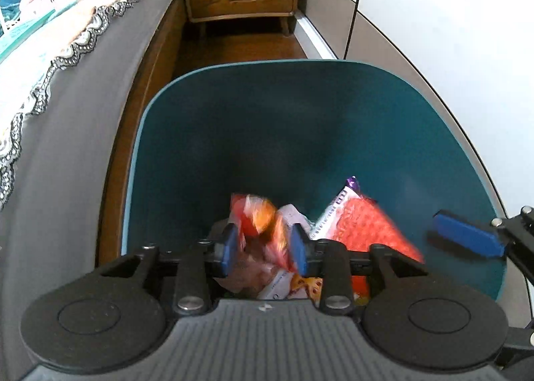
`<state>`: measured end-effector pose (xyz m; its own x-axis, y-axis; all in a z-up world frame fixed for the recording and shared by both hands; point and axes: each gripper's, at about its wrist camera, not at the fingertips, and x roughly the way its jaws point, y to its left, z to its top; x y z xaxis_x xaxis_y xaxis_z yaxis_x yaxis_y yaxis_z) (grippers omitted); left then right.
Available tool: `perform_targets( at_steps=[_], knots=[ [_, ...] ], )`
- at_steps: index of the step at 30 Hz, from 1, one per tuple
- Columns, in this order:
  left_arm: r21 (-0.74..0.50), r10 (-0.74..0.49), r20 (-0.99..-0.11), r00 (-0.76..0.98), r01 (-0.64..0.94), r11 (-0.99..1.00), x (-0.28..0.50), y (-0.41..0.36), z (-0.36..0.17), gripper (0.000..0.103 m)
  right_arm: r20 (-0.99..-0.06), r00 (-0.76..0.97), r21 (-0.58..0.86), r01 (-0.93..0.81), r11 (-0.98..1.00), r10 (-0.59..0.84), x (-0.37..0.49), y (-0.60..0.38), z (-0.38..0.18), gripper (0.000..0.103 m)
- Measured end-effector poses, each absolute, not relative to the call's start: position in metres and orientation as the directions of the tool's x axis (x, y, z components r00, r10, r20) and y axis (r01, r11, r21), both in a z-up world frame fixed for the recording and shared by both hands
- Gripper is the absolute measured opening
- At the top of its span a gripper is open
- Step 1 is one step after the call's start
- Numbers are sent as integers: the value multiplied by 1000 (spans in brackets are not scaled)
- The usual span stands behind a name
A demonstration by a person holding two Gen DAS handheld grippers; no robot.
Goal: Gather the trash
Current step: 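Open both tools to drop the wrapper and orange net into the bin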
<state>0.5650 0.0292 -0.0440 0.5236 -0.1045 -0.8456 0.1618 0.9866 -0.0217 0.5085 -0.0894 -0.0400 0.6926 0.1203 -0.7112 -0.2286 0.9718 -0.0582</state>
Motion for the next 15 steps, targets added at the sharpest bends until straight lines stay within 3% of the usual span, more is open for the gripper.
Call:
perform_targets(
  at_steps=[3, 15],
  knots=[
    [-49, -138, -825, 548, 175, 983, 558, 29, -36, 56, -701, 701, -54, -236, 970, 131, 501, -93, -35, 60],
    [-68, -176, -719, 673, 185, 980, 498, 37, 14, 61, -621, 758, 13, -246, 969, 200, 456, -115, 0, 69]
  ],
)
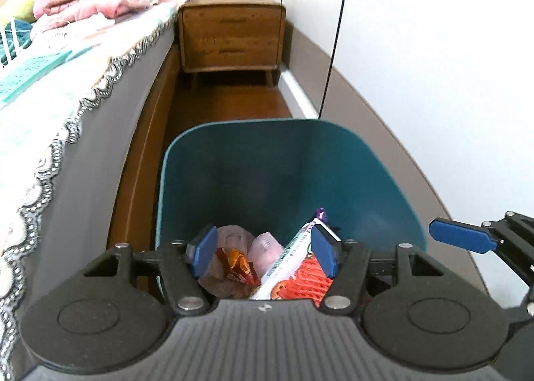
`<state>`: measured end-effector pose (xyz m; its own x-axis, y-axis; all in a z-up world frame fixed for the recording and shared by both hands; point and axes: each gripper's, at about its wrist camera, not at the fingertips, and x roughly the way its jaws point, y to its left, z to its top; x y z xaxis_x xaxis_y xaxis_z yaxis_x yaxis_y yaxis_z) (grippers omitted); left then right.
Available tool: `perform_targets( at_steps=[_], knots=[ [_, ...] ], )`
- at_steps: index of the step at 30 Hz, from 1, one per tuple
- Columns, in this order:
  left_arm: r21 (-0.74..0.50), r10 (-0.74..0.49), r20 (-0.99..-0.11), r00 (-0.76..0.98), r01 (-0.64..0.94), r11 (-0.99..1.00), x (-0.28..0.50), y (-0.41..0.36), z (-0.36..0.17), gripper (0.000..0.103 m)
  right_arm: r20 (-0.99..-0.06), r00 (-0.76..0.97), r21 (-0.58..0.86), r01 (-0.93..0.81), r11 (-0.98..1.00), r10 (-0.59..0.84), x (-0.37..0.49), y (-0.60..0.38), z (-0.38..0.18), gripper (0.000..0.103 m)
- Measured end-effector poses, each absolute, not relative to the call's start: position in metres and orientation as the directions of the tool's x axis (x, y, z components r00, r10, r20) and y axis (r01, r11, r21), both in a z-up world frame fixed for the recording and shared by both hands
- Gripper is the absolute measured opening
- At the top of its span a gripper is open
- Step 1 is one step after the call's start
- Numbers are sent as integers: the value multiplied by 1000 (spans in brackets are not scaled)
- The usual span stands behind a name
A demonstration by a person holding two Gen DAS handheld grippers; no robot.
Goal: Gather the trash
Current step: 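Open both tools to drop the wrapper and orange net into the bin, then move both open tools back down to the remaining trash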
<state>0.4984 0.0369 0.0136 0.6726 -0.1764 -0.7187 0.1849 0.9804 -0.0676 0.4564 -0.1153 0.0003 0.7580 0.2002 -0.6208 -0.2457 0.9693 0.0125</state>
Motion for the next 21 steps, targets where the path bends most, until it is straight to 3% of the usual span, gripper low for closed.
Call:
perform_targets(
  at_steps=[6, 12, 16, 21],
  knots=[
    [-81, -195, -680, 707, 192, 978, 460, 42, 29, 61, -587, 782, 35, -233, 972, 209, 429, -132, 10, 71],
    [-65, -195, -658, 727, 204, 977, 417, 47, 25, 61, -538, 815, 40, -233, 972, 217, 398, -147, 6, 81],
    [-63, -204, -644, 737, 214, 975, 386, 49, 9, 80, -528, 820, 73, -216, 974, 222, 377, -159, -14, 86],
    [-66, -201, -671, 714, 213, 975, 358, 47, -27, 80, -564, 795, 128, -184, 975, 224, 359, -169, -61, 89]
  ],
)
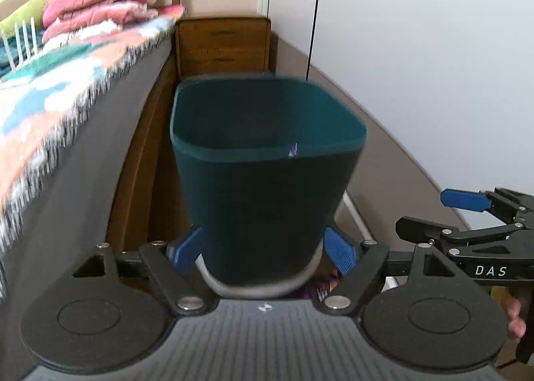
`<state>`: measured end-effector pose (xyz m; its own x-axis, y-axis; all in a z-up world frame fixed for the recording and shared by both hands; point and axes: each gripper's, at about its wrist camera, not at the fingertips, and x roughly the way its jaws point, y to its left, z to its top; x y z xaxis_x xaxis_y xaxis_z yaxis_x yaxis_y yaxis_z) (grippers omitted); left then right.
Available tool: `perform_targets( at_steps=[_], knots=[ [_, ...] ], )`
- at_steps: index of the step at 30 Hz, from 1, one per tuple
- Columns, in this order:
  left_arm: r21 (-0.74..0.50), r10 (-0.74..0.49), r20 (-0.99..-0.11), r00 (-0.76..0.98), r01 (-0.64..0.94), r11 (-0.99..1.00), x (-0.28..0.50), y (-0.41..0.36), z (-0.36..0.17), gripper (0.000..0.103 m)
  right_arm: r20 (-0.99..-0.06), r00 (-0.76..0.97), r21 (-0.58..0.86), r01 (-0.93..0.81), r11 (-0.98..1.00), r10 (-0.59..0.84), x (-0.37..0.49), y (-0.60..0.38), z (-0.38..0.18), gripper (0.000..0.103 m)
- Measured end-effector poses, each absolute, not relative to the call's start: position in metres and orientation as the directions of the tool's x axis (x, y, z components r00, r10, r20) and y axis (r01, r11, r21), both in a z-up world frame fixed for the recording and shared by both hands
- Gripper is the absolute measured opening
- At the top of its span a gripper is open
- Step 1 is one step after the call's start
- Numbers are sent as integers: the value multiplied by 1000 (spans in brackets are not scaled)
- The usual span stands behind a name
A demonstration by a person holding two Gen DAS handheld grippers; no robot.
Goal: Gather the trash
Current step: 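Move both open tools back down to the remaining trash, then grasp the white tissue with left tool while right tool grasps the white stick packet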
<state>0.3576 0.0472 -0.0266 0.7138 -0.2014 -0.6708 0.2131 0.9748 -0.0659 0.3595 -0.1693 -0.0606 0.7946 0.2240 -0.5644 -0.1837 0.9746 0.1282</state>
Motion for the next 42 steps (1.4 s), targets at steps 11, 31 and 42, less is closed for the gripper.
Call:
perform_targets(
  at_steps=[11, 31, 42],
  knots=[
    [-83, -191, -822, 537, 219, 972, 343, 36, -165, 80, -727, 661, 121, -144, 982, 186, 322, -176, -189, 103],
    [2, -116, -976, 183, 544, 839, 271, -24, -387, 80, -947, 281, 110, -170, 979, 155, 307, -155, -378, 92],
    [-11, -118, -981, 154, 561, 828, 269, -14, -423, 80, -975, 194, 58, -238, 970, 106, 320, -124, -427, 73]
  ],
)
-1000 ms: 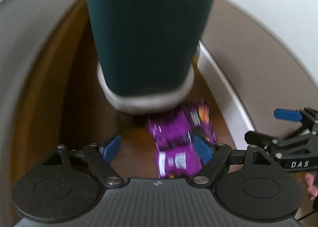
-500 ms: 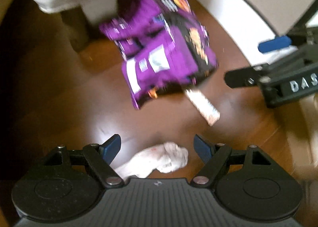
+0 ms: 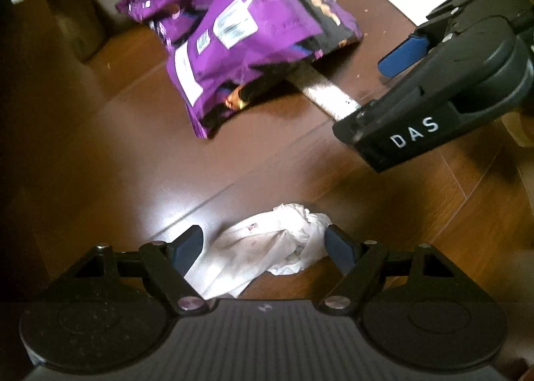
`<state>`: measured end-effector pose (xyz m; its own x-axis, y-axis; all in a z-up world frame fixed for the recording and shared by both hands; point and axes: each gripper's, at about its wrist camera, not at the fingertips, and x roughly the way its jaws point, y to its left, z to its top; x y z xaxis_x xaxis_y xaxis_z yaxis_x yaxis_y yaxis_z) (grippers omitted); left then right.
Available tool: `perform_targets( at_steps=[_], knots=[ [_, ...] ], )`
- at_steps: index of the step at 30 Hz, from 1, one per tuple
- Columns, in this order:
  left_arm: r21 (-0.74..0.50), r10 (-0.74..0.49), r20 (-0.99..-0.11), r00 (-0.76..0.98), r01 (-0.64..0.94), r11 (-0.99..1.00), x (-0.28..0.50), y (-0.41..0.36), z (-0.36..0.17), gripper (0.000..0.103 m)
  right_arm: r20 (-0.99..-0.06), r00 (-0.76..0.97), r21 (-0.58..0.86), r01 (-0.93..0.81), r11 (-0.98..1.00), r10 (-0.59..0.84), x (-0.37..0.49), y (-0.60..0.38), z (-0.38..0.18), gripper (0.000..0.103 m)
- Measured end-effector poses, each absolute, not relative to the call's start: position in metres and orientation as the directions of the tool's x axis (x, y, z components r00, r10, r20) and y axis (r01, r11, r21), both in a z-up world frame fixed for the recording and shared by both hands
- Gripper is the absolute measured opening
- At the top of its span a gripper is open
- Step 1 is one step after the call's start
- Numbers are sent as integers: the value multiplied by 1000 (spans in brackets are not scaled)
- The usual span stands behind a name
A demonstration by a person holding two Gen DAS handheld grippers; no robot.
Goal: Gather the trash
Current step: 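Grasp the white tissue with left tool while right tool grasps the white stick packet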
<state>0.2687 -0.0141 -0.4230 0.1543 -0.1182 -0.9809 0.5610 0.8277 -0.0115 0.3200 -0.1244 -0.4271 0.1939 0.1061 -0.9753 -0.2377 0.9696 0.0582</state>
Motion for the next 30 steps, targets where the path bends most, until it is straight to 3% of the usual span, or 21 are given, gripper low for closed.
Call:
perform_targets(
  at_steps=[12, 14, 16, 17, 21, 24, 30],
  knots=[
    [-81, -148, -985, 86, 525, 847, 275, -11, -439, 78, -979, 200, 0, -213, 977, 43, 328, -114, -441, 46],
    [-81, -139, -988, 74, 519, 851, 273, -10, -442, 65, -978, 205, -1, -210, 978, 43, 327, -112, -440, 40],
    [-59, -123, -989, 87, 528, 847, 271, -11, -442, 59, -978, 205, 0, -211, 978, 44, 327, -107, -439, 24],
    [-54, -121, -989, 91, 530, 846, 271, -12, -442, 58, -979, 200, 0, -211, 978, 43, 328, -105, -440, 23],
    [-45, -110, -989, 94, 522, 852, 273, -12, -442, 33, -983, 173, 18, -204, 979, 54, 324, -99, -438, 20],
    [-95, -139, -988, 60, 467, 879, 280, -4, -442, 26, -986, 153, 40, -187, 982, 69, 314, -101, -433, 18],
    [-148, -170, -985, 32, 360, 921, 289, 16, -440, 23, -988, 113, 88, -127, 988, 102, 283, -122, -418, 18]
  ],
)
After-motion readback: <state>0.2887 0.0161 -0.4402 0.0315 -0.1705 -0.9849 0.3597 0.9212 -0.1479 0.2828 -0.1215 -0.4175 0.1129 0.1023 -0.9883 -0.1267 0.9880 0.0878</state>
